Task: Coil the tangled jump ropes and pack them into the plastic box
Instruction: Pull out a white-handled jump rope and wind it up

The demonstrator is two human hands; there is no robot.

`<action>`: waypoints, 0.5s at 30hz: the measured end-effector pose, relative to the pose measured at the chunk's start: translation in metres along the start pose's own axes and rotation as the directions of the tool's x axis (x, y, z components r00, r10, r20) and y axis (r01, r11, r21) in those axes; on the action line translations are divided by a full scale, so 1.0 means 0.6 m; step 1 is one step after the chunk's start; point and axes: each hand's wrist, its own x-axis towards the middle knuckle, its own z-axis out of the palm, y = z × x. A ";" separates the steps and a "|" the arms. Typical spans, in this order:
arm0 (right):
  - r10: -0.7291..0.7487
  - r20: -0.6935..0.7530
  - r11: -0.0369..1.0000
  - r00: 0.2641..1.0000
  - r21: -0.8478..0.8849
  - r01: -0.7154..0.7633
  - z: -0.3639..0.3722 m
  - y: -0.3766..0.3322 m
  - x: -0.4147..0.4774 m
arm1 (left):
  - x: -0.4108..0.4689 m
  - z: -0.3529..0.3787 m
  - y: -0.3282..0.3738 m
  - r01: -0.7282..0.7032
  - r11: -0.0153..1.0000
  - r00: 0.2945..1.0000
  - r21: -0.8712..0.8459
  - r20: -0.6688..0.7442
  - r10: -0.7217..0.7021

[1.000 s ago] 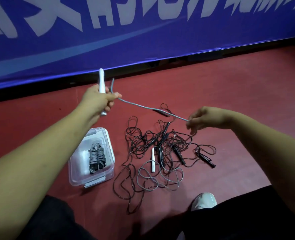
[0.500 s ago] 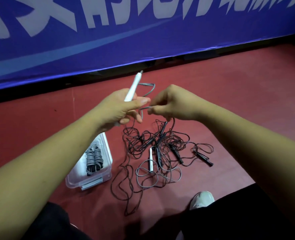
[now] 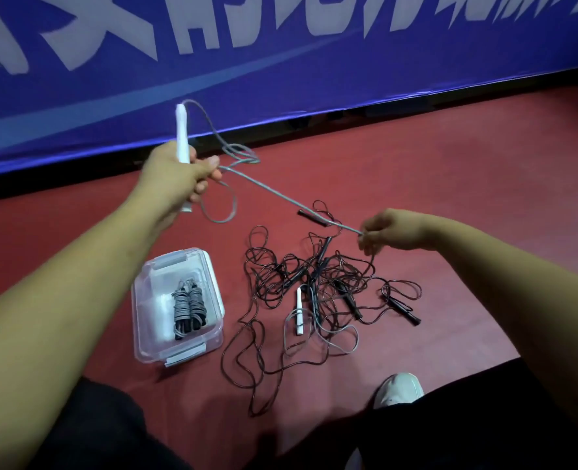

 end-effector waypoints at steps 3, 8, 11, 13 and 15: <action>-0.013 -0.039 1.000 0.999 -0.024 0.012 -0.001 -0.003 0.000 | -0.007 -0.011 -0.018 0.104 0.939 0.991 0.329 0.041 -0.124; -0.237 -0.165 0.970 0.957 0.021 0.244 -0.010 -0.109 -0.015 | -0.033 0.035 -0.015 -0.019 0.971 0.969 0.239 0.243 -0.041; -0.394 -0.239 0.919 0.888 -0.069 0.389 -0.005 -0.172 -0.030 | -0.061 0.070 0.002 -0.024 0.995 0.877 0.096 0.480 -0.025; -0.432 -0.304 0.898 0.849 -0.067 0.434 -0.009 -0.195 -0.039 | -0.075 0.084 0.003 -0.080 0.988 0.814 0.135 0.580 -0.014; -0.411 -0.318 0.906 0.854 -0.033 0.423 -0.014 -0.195 -0.041 | -0.078 0.090 0.009 -0.113 0.985 0.838 0.127 0.545 0.026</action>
